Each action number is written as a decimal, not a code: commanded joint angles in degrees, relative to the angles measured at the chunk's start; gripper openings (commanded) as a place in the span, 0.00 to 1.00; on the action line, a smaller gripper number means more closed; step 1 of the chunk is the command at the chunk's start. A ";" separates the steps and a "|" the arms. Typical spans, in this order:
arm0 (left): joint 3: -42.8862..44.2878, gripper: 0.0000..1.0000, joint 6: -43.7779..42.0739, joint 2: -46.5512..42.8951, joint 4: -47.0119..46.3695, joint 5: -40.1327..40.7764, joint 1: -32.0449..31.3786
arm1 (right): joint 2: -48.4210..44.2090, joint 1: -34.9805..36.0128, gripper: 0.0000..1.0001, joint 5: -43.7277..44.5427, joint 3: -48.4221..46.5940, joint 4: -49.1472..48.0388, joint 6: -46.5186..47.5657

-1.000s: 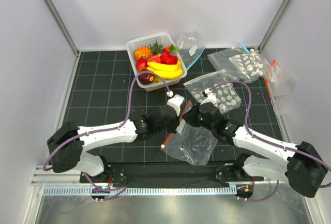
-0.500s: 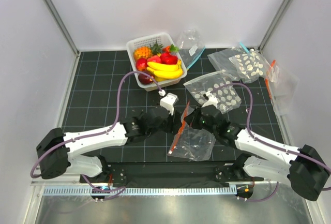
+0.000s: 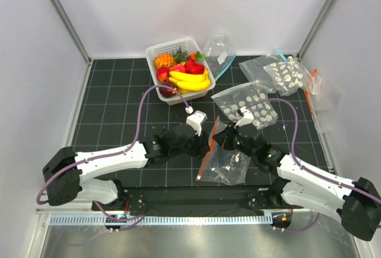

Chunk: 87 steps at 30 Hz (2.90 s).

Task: Place the food in the zip-top bag and seal the zipper
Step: Open the zipper of the food storage bag at the center of the board.

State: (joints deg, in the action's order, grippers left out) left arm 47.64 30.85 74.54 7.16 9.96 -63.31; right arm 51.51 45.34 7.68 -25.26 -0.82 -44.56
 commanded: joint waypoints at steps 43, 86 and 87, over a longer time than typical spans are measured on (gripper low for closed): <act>2.37 0.00 -1.41 2.71 2.60 3.32 -3.05 | 2.55 1.50 0.40 2.16 -0.41 0.38 1.14; 5.09 0.00 -0.70 0.34 6.72 8.49 -3.14 | 4.22 7.66 0.01 15.43 -12.34 11.53 2.37; 5.97 0.00 -0.88 0.08 8.90 9.46 -3.22 | 4.39 7.66 0.01 15.52 -13.93 12.93 2.63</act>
State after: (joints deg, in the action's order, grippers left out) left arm 49.47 29.78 76.73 13.54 15.51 -66.26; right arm 55.90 52.77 20.97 -32.93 9.89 -42.96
